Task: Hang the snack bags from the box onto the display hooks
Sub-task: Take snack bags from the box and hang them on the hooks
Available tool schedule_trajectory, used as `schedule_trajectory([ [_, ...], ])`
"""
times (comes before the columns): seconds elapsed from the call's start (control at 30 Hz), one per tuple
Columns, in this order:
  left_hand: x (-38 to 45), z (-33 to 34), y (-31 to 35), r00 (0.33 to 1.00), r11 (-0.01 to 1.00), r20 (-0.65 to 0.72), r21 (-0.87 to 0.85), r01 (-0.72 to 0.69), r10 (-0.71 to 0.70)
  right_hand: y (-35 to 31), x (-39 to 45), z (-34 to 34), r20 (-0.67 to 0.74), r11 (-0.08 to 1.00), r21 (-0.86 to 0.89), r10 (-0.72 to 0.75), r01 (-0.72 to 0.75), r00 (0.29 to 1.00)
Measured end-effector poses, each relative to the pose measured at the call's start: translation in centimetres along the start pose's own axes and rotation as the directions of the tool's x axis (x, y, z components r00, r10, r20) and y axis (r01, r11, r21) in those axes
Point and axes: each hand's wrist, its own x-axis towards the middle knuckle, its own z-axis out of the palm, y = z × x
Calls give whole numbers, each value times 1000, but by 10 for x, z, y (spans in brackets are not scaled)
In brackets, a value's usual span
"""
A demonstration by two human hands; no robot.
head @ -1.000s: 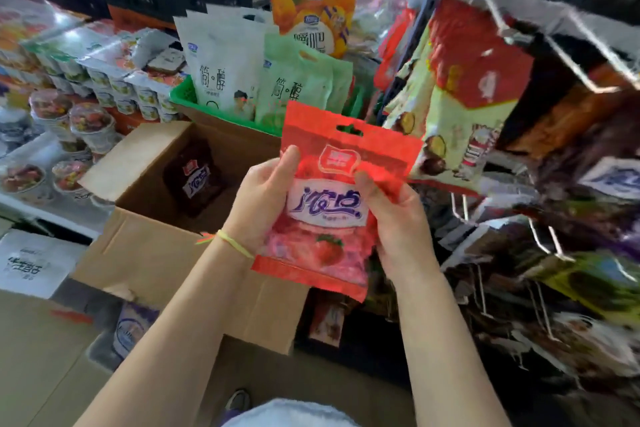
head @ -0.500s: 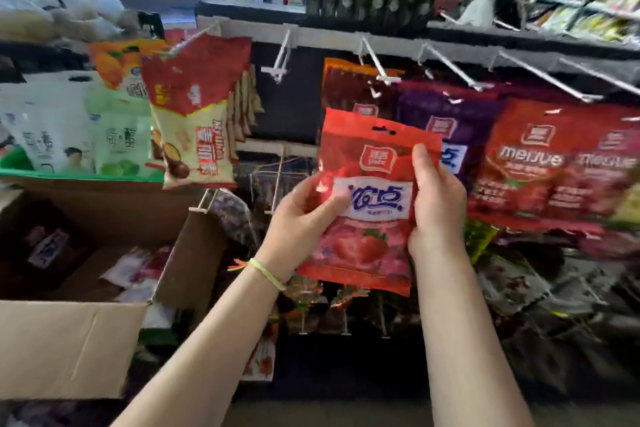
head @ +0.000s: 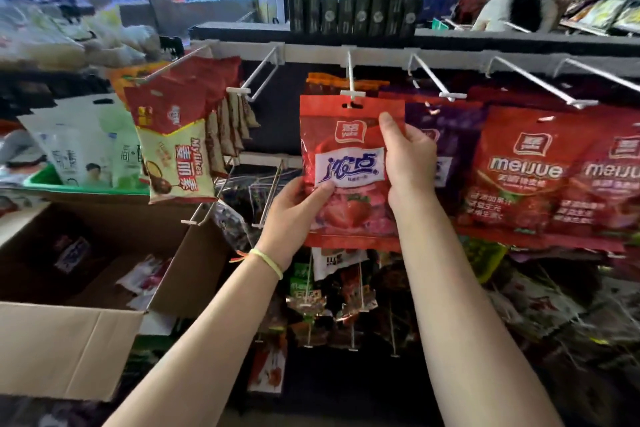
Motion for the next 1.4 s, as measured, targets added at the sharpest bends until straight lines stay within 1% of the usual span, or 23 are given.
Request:
schedule_trajectory([
  [0.17, 4, -1, -7, 999, 999, 5, 24, 45, -46, 8, 2, -3, -18, 999, -39, 8, -9, 1000],
  [0.23, 6, -4, -10, 999, 998, 19, 27, 49, -50, 10, 3, -2, -29, 997, -72, -35, 33, 999],
  [0.3, 7, -9, -12, 998, 998, 16, 18, 61, -62, 14, 1, 0, -82, 981, -145, -142, 129, 986],
  [0.33, 9, -13, -14, 998, 998, 6, 21, 66, -67, 15, 0, 2, -135, 961, -205, -214, 184, 967],
  [0.43, 13, -32, -26, 995, 986, -49, 140, 93, -87, 15, -13, 4, -264, 867, -358, -450, 347, 853],
  [0.47, 14, -41, -30, 992, 973, -53, 194, 124, -115, 16, -18, 6, -275, 855, -365, -478, 369, 834],
  [0.5, 14, -51, -35, 986, 959, -53, 230, 165, -157, 18, -25, 9, -262, 864, -341, -466, 370, 845],
  [0.57, 13, -71, -43, 972, 936, -53, 263, 235, -229, 27, -37, 21, -149, 916, -255, -355, 311, 923],
  [0.63, 12, -94, -47, 965, 925, -52, 278, 261, -256, 42, -51, 41, 44, 945, -255, -202, 206, 978],
  [0.67, 11, -106, -47, 965, 924, -56, 279, 261, -256, 51, -58, 52, 162, 949, -277, -105, 147, 981],
  [0.7, 11, -123, -46, 967, 926, -68, 278, 254, -244, 60, -67, 69, 291, 946, -314, 22, 74, 956],
  [0.73, 10, -143, -46, 972, 928, -84, 289, 236, -221, 70, -76, 86, 412, 930, -368, 167, -4, 896],
  [0.77, 9, -164, -45, 976, 925, -100, 311, 217, -195, 80, -85, 103, 504, 895, -442, 308, -66, 807],
  [0.83, 6, -212, -45, 979, 902, -126, 383, 199, -162, 98, -108, 140, 599, 808, -582, 503, -93, 624],
  [0.87, 5, -238, -45, 977, 883, -144, 423, 205, -158, 108, -119, 158, 622, 783, -616, 551, -86, 557],
  [0.93, 6, -293, -49, 970, 826, -199, 517, 226, -141, 124, -144, 197, 650, 769, -633, 592, -92, 477],
  [1.0, 10, -344, -60, 962, 707, -246, 659, 257, -121, 137, -165, 233, 654, 764, -634, 610, -116, 446],
  [1.1, 13, -413, -77, 945, 453, -299, 830, 326, -133, 164, -191, 288, 614, 747, -639, 639, -184, 463],
  [1.13, 13, -433, -82, 940, 396, -310, 852, 342, -145, 175, -199, 308, 583, 731, -656, 650, -190, 488],
  [1.17, 15, -448, -87, 937, 348, -312, 870, 348, -157, 187, -205, 324, 551, 708, -690, 651, -154, 522],
  [1.2, 16, -461, -90, 938, 309, -306, 887, 344, -164, 200, -208, 339, 526, 672, -734, 651, -94, 547],
  [1.27, 22, -479, -95, 946, 264, -280, 912, 315, -162, 222, -213, 363, 478, 581, -813, 684, -17, 551],
  [1.4, 28, -500, -111, 944, 220, -250, 929, 297, -217, 257, -216, 386, 259, 385, -916, 784, -114, 565],
])
